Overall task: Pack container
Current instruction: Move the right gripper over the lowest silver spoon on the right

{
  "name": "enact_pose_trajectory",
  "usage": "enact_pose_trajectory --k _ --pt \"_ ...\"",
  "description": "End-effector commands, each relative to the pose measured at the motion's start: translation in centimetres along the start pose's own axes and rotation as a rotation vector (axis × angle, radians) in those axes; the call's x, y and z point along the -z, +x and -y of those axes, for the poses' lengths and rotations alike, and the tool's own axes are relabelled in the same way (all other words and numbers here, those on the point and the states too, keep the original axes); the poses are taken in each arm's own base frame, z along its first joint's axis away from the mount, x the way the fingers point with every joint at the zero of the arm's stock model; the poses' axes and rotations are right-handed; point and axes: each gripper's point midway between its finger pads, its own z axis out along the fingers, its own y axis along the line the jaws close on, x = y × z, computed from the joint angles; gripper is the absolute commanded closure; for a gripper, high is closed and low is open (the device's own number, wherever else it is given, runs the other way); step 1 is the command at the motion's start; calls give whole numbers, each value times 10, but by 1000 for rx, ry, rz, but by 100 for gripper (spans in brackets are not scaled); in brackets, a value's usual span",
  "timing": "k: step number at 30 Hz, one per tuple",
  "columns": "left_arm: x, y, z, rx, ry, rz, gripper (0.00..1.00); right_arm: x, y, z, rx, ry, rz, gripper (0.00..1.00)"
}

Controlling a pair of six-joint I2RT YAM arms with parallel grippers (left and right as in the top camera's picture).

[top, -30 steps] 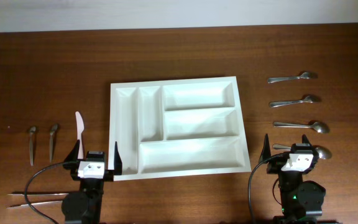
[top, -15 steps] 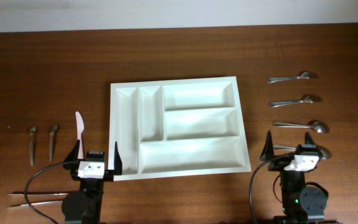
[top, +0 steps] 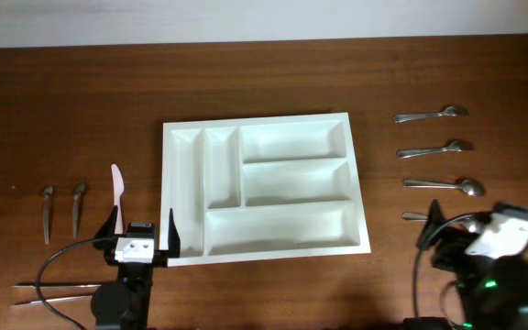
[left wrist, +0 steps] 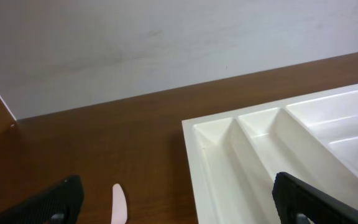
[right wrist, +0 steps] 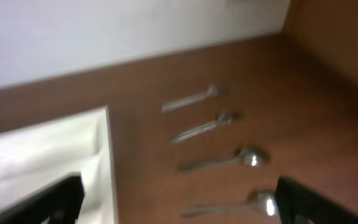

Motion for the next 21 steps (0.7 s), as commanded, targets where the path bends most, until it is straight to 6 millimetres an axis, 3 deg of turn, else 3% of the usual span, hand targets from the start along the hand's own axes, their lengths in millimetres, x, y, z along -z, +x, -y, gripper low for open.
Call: enact_pose_trajectory --k 1,6,9,10,12,15,16,18,21 --pt "0 1 1 6 6 1 1 29 -51 -23 -58 -105 -27 1" --pt "0 1 1 6 6 1 1 54 -68 -57 -57 -288 -145 1" --pt "0 1 1 6 6 1 1 49 -81 -56 -59 -266 -117 1" --pt "0 1 1 6 6 1 1 45 -82 -50 -85 -224 -118 1" --pt "0 1 1 6 6 1 1 35 -70 -20 -300 -22 -167 1" --pt "0 1 1 6 6 1 1 46 -22 50 -712 499 -223 1" --pt "0 1 1 6 6 1 1 51 -13 61 -788 597 -216 1" --pt "0 1 1 6 6 1 1 54 -6 71 -916 710 -183 1" --pt "0 1 1 6 6 1 1 40 -11 65 -951 704 -179 1"
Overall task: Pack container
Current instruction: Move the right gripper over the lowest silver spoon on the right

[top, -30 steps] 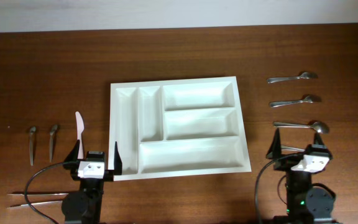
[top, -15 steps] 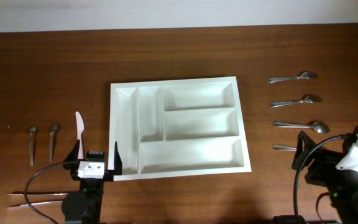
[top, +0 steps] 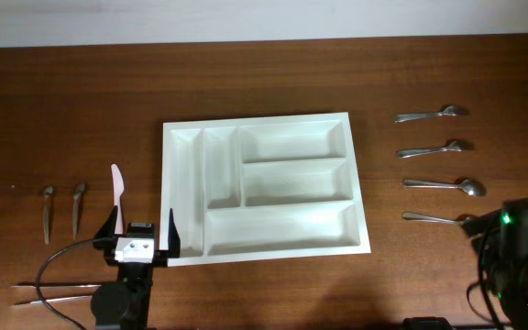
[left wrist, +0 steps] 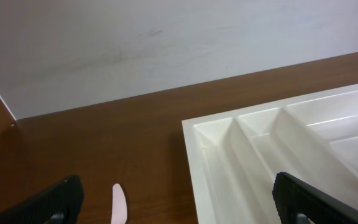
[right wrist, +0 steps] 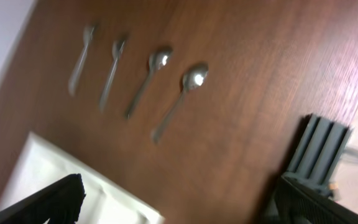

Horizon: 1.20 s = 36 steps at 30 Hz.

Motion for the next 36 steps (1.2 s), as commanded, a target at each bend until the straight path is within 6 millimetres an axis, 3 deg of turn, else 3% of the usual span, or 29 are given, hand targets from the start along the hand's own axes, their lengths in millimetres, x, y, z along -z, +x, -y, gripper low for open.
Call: enact_pose_trajectory --k 1,7,11,16,19,24,28,36 --pt "0 1 1 6 6 1 1 -4 -22 -2 -271 46 122 1" --pt "0 1 1 6 6 1 1 -18 -29 -10 -237 119 160 1" --pt "0 1 1 6 6 1 1 -43 -29 -15 -217 243 139 1" --pt "0 1 1 6 6 1 1 -94 5 -22 -218 368 -222 1" --pt "0 1 1 6 6 2 1 -117 13 -18 -269 399 -393 1" --pt "0 1 1 6 6 1 1 -145 -8 8 -338 439 -463 1" --pt "0 1 1 6 6 1 1 -165 -28 15 -305 402 -439 1" --pt "0 1 1 6 6 1 1 -199 -24 9 -221 394 -453 1"
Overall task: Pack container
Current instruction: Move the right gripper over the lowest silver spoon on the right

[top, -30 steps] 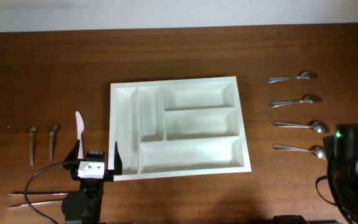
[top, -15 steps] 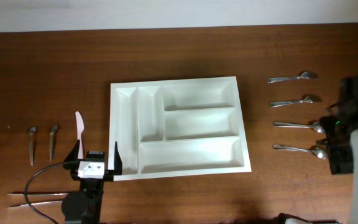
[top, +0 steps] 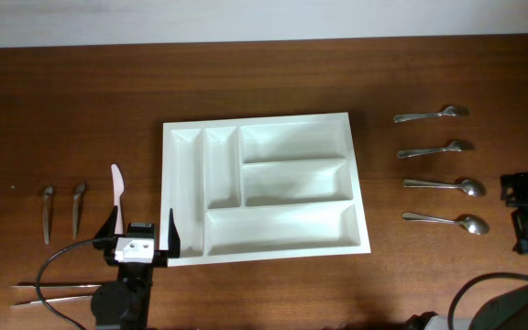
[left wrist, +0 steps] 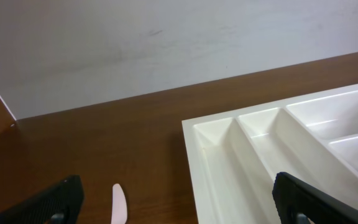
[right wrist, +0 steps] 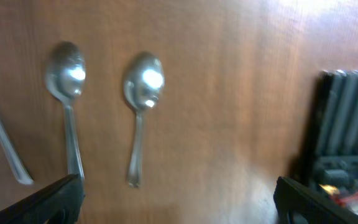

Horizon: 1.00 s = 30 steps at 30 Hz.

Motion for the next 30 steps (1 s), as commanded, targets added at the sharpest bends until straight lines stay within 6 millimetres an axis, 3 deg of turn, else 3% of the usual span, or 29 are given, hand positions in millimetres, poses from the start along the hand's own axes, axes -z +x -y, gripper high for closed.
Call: enact_pose_trajectory --k 1,14,19,30 --pt "0 1 1 6 6 1 1 -19 6 -9 82 11 -22 1" --pt "0 1 1 6 6 1 1 -90 40 -25 54 -104 -157 1" --pt "0 1 1 6 6 1 1 -104 48 -14 -72 -61 -183 1" --pt "0 1 1 6 6 1 1 -122 36 -25 -74 -126 -110 1"
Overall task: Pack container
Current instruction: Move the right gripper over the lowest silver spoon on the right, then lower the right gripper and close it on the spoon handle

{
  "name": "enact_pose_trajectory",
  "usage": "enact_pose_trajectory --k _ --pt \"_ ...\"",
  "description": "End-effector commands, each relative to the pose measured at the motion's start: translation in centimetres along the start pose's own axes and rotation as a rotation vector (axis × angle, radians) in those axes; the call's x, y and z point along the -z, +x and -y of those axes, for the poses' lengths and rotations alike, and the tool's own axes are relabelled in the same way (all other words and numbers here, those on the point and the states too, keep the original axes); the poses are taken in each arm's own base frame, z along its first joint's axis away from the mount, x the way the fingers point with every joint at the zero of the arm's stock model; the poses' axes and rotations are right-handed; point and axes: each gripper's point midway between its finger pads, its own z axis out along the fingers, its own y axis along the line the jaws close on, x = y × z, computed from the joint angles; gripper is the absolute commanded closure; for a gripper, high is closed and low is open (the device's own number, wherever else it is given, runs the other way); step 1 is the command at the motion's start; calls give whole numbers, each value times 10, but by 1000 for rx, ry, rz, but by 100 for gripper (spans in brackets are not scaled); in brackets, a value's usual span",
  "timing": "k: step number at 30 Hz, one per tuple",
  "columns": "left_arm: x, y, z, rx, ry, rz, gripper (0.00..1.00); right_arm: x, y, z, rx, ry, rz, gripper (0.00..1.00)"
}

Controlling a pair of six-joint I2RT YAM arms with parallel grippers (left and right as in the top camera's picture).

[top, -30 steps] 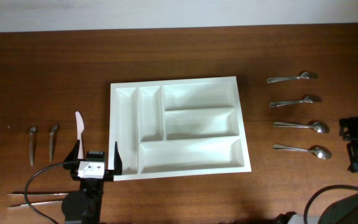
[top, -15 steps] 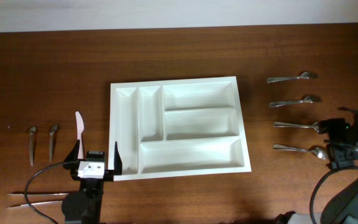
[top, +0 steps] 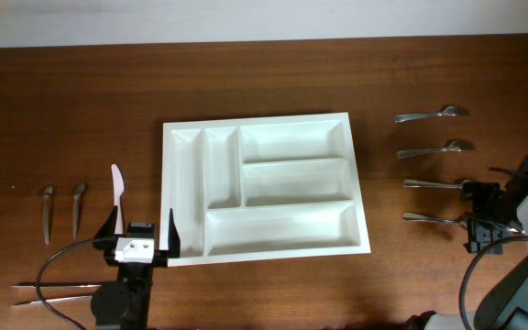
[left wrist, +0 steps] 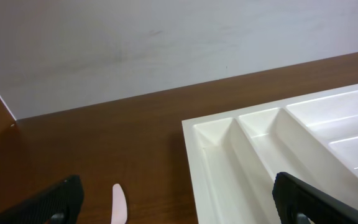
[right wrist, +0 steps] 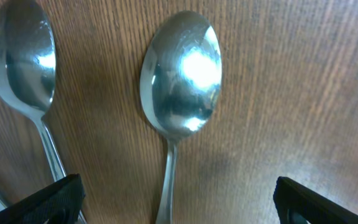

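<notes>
The white divided tray (top: 365,197) lies mid-table with nothing in its compartments. Right of it lie several metal spoons, handles toward the tray; the frontmost spoon (top: 424,218) fills the right wrist view (right wrist: 180,71), with its neighbour (right wrist: 22,62) beside it. My right gripper (top: 473,218) hangs open low over the bowl ends of the two front spoons, its fingers (right wrist: 48,199) either side of the front spoon's handle. My left gripper (top: 142,227) rests open at the tray's front left corner, holding nothing (left wrist: 179,208).
Left of the tray lie a pale plastic knife (top: 116,188), two small metal spoons (top: 48,213) and a long thin utensil (top: 53,291) near the front edge. A pale wall (left wrist: 166,43) stands behind the table.
My right gripper has moved left from the table's right edge and come down close over the frontmost spoon, which now looks much larger in the wrist view. The left arm has not moved.
The right arm stood at the front right with its camera facing the tray and spoons. Then it was turned, looking down on the spoons from afar, then beside them at the table's right edge. Now it is open over the frontmost spoon. The left arm stayed still.
</notes>
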Motion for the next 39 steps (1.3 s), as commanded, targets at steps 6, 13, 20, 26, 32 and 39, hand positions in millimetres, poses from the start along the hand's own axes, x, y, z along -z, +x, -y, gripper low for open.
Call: enact_pose_trajectory --k 6,13,20,26,32,39 --pt "0 1 1 6 6 1 1 -12 2 7 -9 28 2 1" --pt "0 1 1 6 6 1 1 -28 9 20 -19 101 -52 1" --pt "0 1 1 6 6 1 1 -43 18 25 3 159 -81 1" --pt "0 1 1 6 6 1 1 -49 30 6 103 134 -39 1" --pt "0 1 1 6 6 1 1 -50 35 -3 63 112 -26 1" --pt "0 1 1 6 6 1 1 -50 30 1 25 119 -22 1"
